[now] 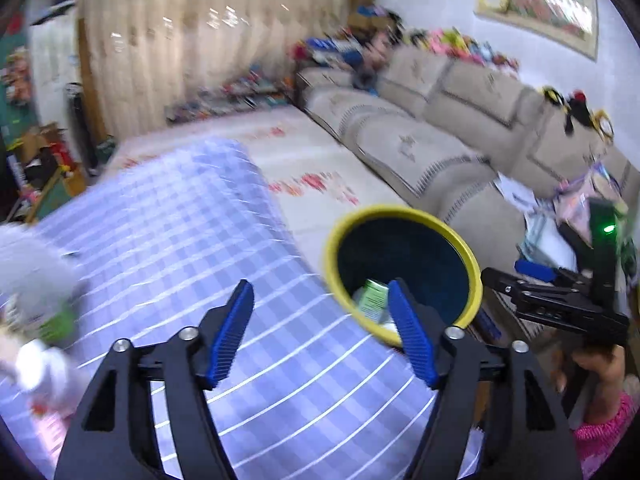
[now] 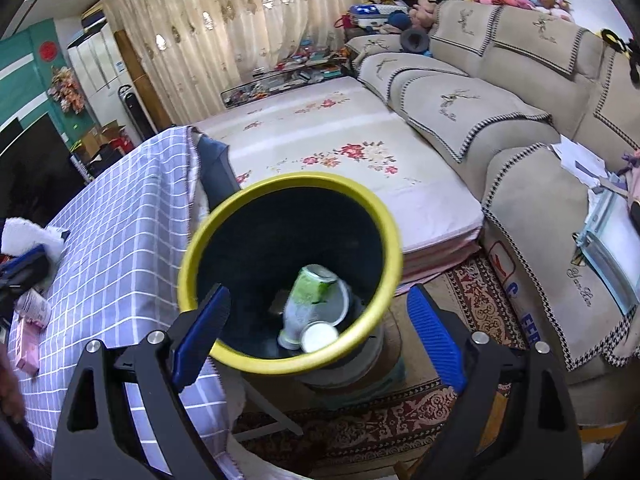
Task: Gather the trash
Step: 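Move both tools back over the table toward the remaining items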
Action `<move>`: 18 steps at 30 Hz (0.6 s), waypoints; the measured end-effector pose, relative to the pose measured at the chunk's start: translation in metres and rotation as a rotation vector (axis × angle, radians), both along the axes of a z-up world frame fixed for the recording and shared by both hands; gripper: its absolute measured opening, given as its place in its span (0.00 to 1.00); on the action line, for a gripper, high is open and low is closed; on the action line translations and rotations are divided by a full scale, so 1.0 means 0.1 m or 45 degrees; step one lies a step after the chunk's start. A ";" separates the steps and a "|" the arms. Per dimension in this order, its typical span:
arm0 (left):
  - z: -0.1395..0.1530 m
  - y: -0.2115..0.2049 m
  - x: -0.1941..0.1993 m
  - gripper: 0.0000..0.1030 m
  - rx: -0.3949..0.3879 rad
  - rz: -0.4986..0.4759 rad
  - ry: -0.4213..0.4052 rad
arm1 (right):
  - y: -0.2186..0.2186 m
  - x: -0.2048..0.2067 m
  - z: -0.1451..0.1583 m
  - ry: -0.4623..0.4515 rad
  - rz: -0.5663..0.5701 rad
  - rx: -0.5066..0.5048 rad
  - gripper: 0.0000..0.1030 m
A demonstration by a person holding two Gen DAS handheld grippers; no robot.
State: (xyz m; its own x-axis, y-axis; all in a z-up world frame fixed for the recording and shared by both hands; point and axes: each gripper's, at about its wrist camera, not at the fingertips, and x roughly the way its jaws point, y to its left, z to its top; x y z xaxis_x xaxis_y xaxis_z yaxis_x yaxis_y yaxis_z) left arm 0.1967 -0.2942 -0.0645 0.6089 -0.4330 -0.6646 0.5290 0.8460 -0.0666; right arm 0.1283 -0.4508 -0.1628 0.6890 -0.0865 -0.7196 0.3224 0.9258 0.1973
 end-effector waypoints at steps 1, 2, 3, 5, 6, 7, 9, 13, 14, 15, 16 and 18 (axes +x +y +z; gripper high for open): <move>0.09 0.20 -0.09 0.74 -0.018 0.042 -0.029 | 0.07 0.02 0.02 -0.004 0.019 -0.003 0.83; 0.16 0.36 -0.16 0.79 -0.030 0.074 -0.050 | 0.13 0.05 0.04 -0.007 0.038 -0.007 0.83; 0.22 0.51 -0.23 0.82 -0.040 0.109 -0.075 | 0.20 0.07 0.05 -0.010 0.056 -0.010 0.83; 0.35 0.87 -0.38 0.84 -0.049 0.200 -0.127 | 0.36 0.12 0.08 -0.013 0.105 -0.022 0.83; 0.39 1.03 -0.45 0.86 -0.049 0.240 -0.147 | 0.47 0.15 0.10 -0.015 0.137 -0.028 0.83; 0.43 1.19 -0.51 0.87 -0.047 0.283 -0.167 | 0.58 0.18 0.11 -0.018 0.169 -0.033 0.83; 0.49 1.57 -0.64 0.89 -0.043 0.397 -0.204 | 0.80 0.22 0.15 -0.026 0.231 -0.039 0.83; 0.53 2.26 -0.83 0.89 -0.045 0.608 -0.241 | 1.44 0.33 0.24 -0.057 0.403 -0.044 0.83; 0.52 2.38 -0.86 0.89 -0.047 0.637 -0.240 | 1.59 0.36 0.25 -0.060 0.445 -0.047 0.83; 0.50 2.51 -0.89 0.89 -0.049 0.670 -0.236 | 1.78 0.39 0.27 -0.062 0.501 -0.051 0.83; 0.48 2.66 -0.92 0.89 -0.054 0.708 -0.226 | 1.99 0.41 0.29 -0.067 0.559 -0.054 0.83; 0.43 2.83 -0.97 0.89 -0.071 0.746 -0.208 | 2.30 0.45 0.32 -0.079 0.641 -0.063 0.83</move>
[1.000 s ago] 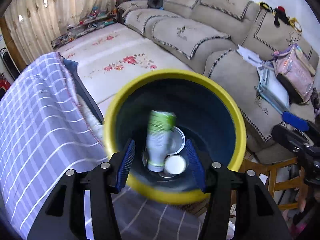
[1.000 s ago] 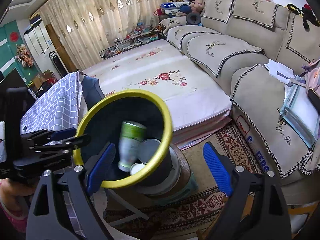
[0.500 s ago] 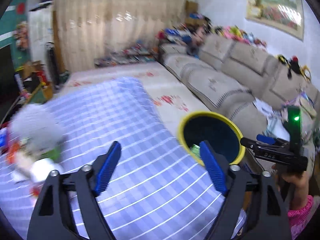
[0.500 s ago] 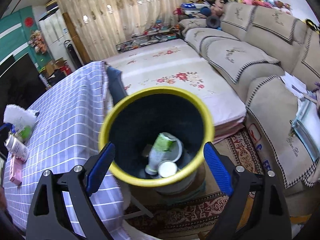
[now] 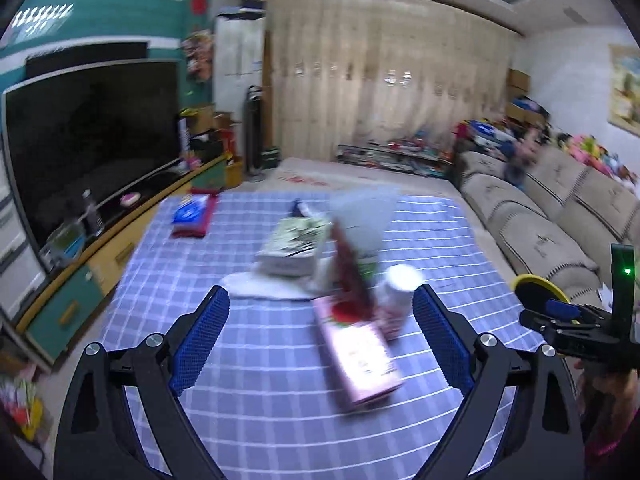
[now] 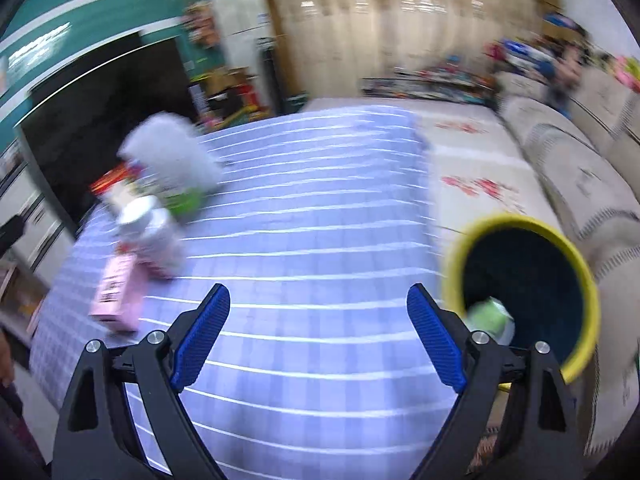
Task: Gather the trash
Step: 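Move both tools back over the table toward the remaining items, then grasp the white pill bottle with the right gripper and lift it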
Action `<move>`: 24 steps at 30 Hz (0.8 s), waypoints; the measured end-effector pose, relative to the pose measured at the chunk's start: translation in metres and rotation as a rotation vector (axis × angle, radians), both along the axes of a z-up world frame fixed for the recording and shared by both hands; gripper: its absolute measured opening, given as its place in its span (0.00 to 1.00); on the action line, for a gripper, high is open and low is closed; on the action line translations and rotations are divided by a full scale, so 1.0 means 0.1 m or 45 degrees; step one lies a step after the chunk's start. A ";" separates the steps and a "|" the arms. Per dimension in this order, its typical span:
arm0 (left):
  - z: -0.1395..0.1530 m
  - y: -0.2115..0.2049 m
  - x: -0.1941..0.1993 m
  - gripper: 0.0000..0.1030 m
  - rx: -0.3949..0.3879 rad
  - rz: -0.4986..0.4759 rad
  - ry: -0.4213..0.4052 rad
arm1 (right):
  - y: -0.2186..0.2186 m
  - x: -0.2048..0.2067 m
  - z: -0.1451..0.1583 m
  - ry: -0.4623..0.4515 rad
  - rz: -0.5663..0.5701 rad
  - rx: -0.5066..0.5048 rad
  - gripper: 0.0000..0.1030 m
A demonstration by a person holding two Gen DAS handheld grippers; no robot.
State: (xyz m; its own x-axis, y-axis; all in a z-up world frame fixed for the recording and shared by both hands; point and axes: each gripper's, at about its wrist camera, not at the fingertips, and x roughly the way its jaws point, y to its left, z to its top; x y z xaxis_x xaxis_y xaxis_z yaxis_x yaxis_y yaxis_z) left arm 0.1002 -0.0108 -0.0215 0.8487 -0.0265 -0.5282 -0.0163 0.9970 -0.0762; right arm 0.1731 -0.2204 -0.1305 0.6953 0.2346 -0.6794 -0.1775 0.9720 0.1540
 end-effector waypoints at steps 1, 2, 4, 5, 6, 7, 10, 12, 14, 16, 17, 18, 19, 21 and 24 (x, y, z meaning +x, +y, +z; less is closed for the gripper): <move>-0.02 0.11 -0.03 0.89 -0.014 0.011 0.009 | 0.21 0.03 0.02 -0.009 0.046 -0.009 0.83; -0.04 0.18 -0.05 0.89 -0.017 0.019 0.013 | 0.34 0.05 0.03 -0.016 0.074 -0.012 0.83; -0.06 0.26 -0.09 0.89 -0.017 0.030 0.014 | 0.59 0.11 0.06 -0.028 0.125 -0.004 0.83; -0.07 0.31 -0.13 0.89 -0.015 0.035 0.012 | 0.73 0.15 0.06 -0.030 0.145 -0.002 0.83; -0.09 0.35 -0.15 0.89 -0.013 0.042 0.011 | 0.84 0.19 0.06 -0.032 0.160 -0.002 0.83; -0.11 0.38 -0.16 0.89 -0.012 0.052 0.012 | 0.92 0.22 0.06 -0.032 0.170 0.000 0.83; -0.18 0.50 -0.21 0.89 -0.039 0.063 0.026 | 1.13 0.33 0.04 -0.017 0.190 0.001 0.83; -0.21 0.49 -0.24 0.89 -0.053 0.070 0.036 | 1.23 0.39 0.02 -0.017 0.191 -0.011 0.81; -0.23 0.53 -0.22 0.89 -0.070 0.075 0.046 | 1.33 0.46 0.00 -0.004 0.194 -0.017 0.77; -0.26 0.54 -0.21 0.89 -0.083 0.070 0.055 | 1.39 0.51 -0.02 0.002 0.189 -0.024 0.75; -0.27 0.56 -0.18 0.89 -0.085 0.069 0.059 | 1.41 0.53 -0.04 0.009 0.190 -0.028 0.74; -0.28 0.55 -0.17 0.89 -0.086 0.065 0.063 | 1.42 0.55 -0.05 0.014 0.190 -0.026 0.73; -0.30 0.54 -0.16 0.89 -0.087 0.062 0.068 | 1.42 0.57 -0.06 0.016 0.186 -0.026 0.72; -0.31 0.53 -0.14 0.89 -0.092 0.059 0.076 | 1.45 0.63 -0.08 0.023 0.180 -0.032 0.71; -0.36 0.52 -0.10 0.89 -0.099 0.054 0.091 | 1.46 0.68 -0.11 0.031 0.182 -0.033 0.64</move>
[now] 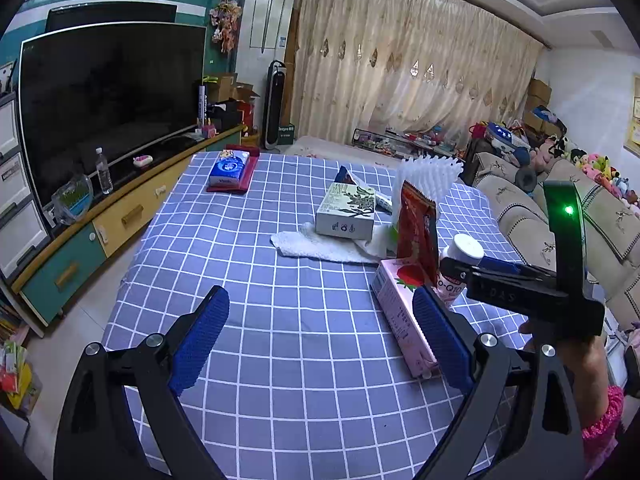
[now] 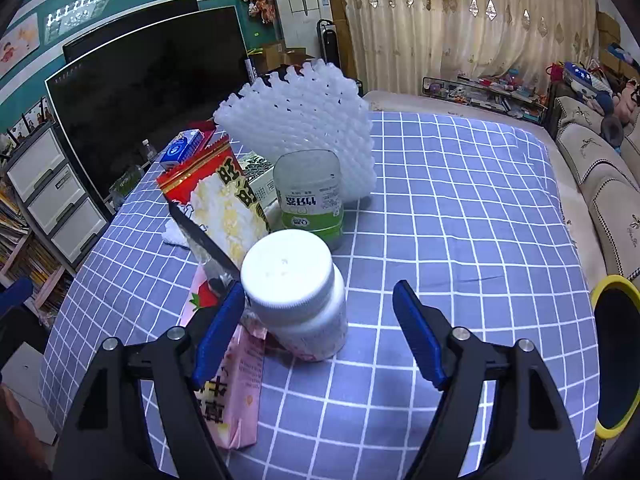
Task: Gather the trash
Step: 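Grasp the white pill bottle with the right gripper and lift it, then carry the white pill bottle over the yellow bin and release it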
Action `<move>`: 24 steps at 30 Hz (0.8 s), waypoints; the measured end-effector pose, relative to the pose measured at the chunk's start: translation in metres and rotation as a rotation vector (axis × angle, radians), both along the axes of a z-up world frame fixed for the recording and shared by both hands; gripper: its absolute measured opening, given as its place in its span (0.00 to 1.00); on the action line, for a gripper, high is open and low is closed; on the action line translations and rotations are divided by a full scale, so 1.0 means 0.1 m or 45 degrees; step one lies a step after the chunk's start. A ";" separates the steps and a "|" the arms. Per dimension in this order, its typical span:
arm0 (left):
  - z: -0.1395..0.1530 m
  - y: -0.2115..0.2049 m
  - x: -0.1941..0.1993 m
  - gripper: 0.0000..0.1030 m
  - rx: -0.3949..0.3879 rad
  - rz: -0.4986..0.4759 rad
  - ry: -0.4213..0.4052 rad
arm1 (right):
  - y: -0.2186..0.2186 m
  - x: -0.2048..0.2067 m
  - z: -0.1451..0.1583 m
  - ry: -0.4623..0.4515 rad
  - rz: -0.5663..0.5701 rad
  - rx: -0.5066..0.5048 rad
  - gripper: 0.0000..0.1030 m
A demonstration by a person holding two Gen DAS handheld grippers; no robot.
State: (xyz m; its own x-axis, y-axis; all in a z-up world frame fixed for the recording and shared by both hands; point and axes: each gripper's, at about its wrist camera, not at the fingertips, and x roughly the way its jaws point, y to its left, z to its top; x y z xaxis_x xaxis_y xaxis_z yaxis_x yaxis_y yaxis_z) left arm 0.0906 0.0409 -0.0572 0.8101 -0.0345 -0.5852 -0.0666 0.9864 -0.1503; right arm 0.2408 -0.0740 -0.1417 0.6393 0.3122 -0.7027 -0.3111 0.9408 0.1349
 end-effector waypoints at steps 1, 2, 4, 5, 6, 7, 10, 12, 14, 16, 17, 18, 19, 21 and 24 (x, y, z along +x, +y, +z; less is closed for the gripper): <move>-0.01 -0.01 0.02 0.89 -0.002 -0.003 0.005 | 0.02 0.01 -0.01 0.009 0.006 0.000 0.55; -0.02 0.00 0.02 0.89 -0.002 -0.004 0.008 | 0.03 0.02 -0.03 0.020 0.013 0.009 0.50; -0.04 -0.02 0.04 0.89 -0.003 -0.007 0.014 | 0.01 0.02 -0.03 0.033 0.016 0.026 0.45; -0.04 -0.02 0.05 0.89 -0.003 -0.007 0.015 | 0.02 0.02 -0.01 0.030 0.015 0.027 0.45; -0.05 -0.02 0.05 0.89 -0.003 -0.008 0.017 | 0.01 0.01 0.01 0.029 0.018 0.034 0.45; -0.06 -0.02 0.06 0.89 -0.003 -0.008 0.019 | 0.00 -0.02 0.03 0.027 0.020 0.044 0.45; -0.09 -0.03 0.07 0.89 -0.004 -0.010 0.026 | -0.06 -0.12 0.10 0.007 0.023 0.060 0.45; -0.11 -0.04 0.09 0.89 -0.004 -0.014 0.033 | -0.12 -0.18 0.17 -0.012 0.022 0.071 0.45; -0.13 -0.07 0.10 0.89 -0.001 -0.018 0.040 | -0.20 -0.27 0.25 -0.028 0.015 0.077 0.45; -0.14 -0.10 0.11 0.89 0.002 -0.024 0.043 | -0.28 -0.31 0.30 -0.039 0.004 0.085 0.45; -0.14 -0.11 0.11 0.89 0.003 -0.026 0.043 | -0.34 -0.35 0.32 -0.047 -0.007 0.090 0.45; -0.14 -0.13 0.11 0.89 0.006 -0.029 0.044 | -0.41 -0.39 0.35 -0.055 -0.020 0.094 0.45; -0.14 -0.16 0.12 0.89 0.009 -0.032 0.044 | -0.46 -0.41 0.37 -0.060 -0.031 0.096 0.45; -0.14 -0.18 0.12 0.89 0.013 -0.038 0.045 | -0.64 -0.49 0.41 -0.077 -0.072 0.104 0.45; -0.16 -0.24 0.14 0.89 0.021 -0.049 0.051 | -0.96 -0.57 0.43 -0.096 -0.159 0.096 0.45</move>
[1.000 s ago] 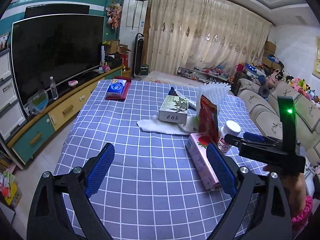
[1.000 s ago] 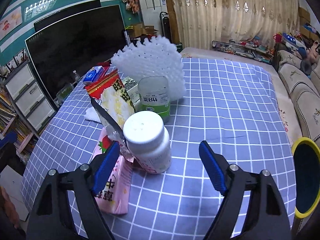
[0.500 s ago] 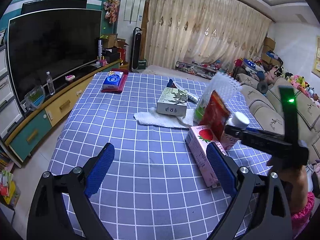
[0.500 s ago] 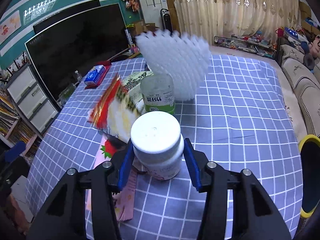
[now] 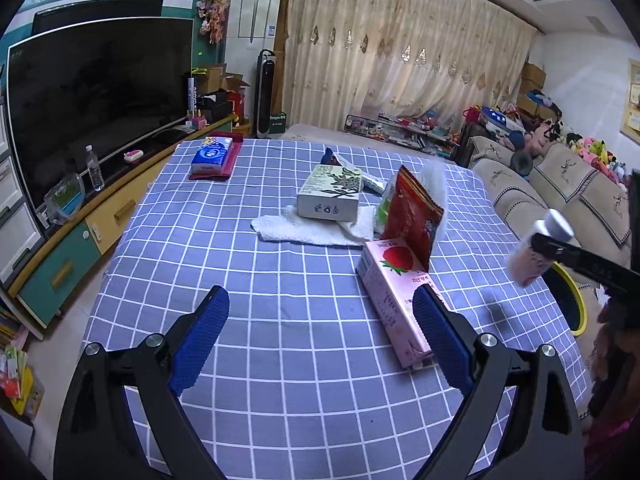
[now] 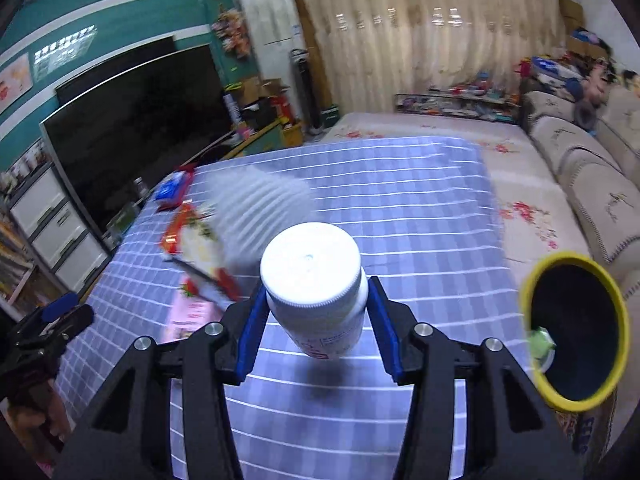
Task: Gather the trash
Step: 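Carry the white pill bottle over the yellow bin and release it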
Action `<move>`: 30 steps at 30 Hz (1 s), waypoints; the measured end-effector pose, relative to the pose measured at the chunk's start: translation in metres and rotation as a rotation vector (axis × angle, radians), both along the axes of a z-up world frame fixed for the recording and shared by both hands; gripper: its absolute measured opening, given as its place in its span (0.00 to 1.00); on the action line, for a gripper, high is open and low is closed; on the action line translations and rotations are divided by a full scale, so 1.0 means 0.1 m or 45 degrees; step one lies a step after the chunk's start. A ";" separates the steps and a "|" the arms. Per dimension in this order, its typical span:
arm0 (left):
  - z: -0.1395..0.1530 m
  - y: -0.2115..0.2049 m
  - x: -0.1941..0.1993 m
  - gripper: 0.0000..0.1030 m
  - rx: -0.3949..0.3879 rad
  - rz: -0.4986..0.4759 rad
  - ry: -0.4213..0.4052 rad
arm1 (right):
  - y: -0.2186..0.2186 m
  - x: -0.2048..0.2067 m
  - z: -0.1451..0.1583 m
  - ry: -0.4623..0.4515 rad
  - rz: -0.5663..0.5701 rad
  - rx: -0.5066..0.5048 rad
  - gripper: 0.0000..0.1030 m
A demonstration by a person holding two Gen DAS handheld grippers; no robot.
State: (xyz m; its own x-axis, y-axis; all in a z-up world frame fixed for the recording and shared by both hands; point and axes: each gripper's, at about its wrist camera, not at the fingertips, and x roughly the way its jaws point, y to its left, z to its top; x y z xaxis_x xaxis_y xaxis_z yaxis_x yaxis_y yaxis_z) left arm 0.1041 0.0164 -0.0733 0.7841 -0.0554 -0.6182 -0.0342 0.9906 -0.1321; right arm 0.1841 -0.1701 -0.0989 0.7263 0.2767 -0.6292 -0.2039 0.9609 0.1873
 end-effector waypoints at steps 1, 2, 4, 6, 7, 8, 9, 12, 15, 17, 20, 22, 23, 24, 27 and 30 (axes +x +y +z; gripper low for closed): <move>-0.01 -0.03 0.01 0.89 0.002 -0.004 0.004 | -0.14 -0.02 -0.01 -0.001 -0.041 0.002 0.45; -0.01 -0.04 0.02 0.89 0.003 -0.008 0.005 | -0.25 -0.03 -0.02 -0.001 -0.074 0.003 0.45; -0.02 -0.09 0.03 0.89 0.009 -0.016 0.007 | -0.51 -0.05 -0.06 0.007 -0.160 0.003 0.45; -0.04 -0.15 0.05 0.89 0.015 -0.025 0.012 | -0.82 -0.05 -0.11 0.019 -0.263 -0.004 0.45; -0.06 -0.19 0.07 0.89 0.016 -0.033 0.019 | -0.94 -0.05 -0.15 0.024 -0.305 -0.011 0.45; -0.07 -0.20 0.09 0.89 0.014 -0.037 0.024 | -1.10 -0.05 -0.20 0.033 -0.362 -0.021 0.45; -0.08 -0.23 0.11 0.89 0.012 -0.041 0.030 | -1.20 -0.04 -0.23 0.039 -0.391 -0.024 0.45; -0.11 -0.31 0.16 0.89 0.020 -0.050 0.045 | -1.56 0.02 -0.39 0.074 -0.504 -0.050 0.45; -0.13 -0.39 0.21 0.89 0.035 -0.062 0.053 | -1.83 0.09 -0.54 0.110 -0.567 -0.066 0.45; -0.13 -0.45 0.23 0.89 0.047 -0.069 0.058 | -1.96 0.16 -0.67 0.143 -0.595 -0.076 0.45; -0.14 -0.51 0.27 0.89 0.059 -0.075 0.066 | -2.11 0.30 -0.85 0.197 -0.612 -0.071 0.45; -0.15 -0.53 0.28 0.89 0.065 -0.077 0.072 | -2.16 0.34 -0.97 0.227 -0.618 -0.074 0.46; -0.15 -0.55 0.29 0.89 0.069 -0.079 0.075 | -2.17 0.35 -1.01 0.239 -0.619 -0.072 0.46; -0.16 -0.56 0.31 0.89 0.072 -0.079 0.078 | -2.17 0.36 -1.04 0.250 -0.621 -0.072 0.46; -0.19 -0.59 0.34 0.89 0.078 -0.082 0.089 | -2.24 0.41 -1.17 0.277 -0.626 -0.068 0.46; -0.22 -0.63 0.36 0.89 0.083 -0.088 0.102 | -2.23 0.44 -1.24 0.293 -0.631 -0.070 0.46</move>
State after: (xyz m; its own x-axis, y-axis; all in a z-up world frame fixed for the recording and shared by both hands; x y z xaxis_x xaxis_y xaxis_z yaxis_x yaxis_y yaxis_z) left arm 0.1400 -0.0465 -0.0951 0.7278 -0.0651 -0.6827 0.0266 0.9974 -0.0667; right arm 0.2277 -0.3931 -0.2226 0.6030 -0.1016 -0.7912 0.3162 0.9410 0.1201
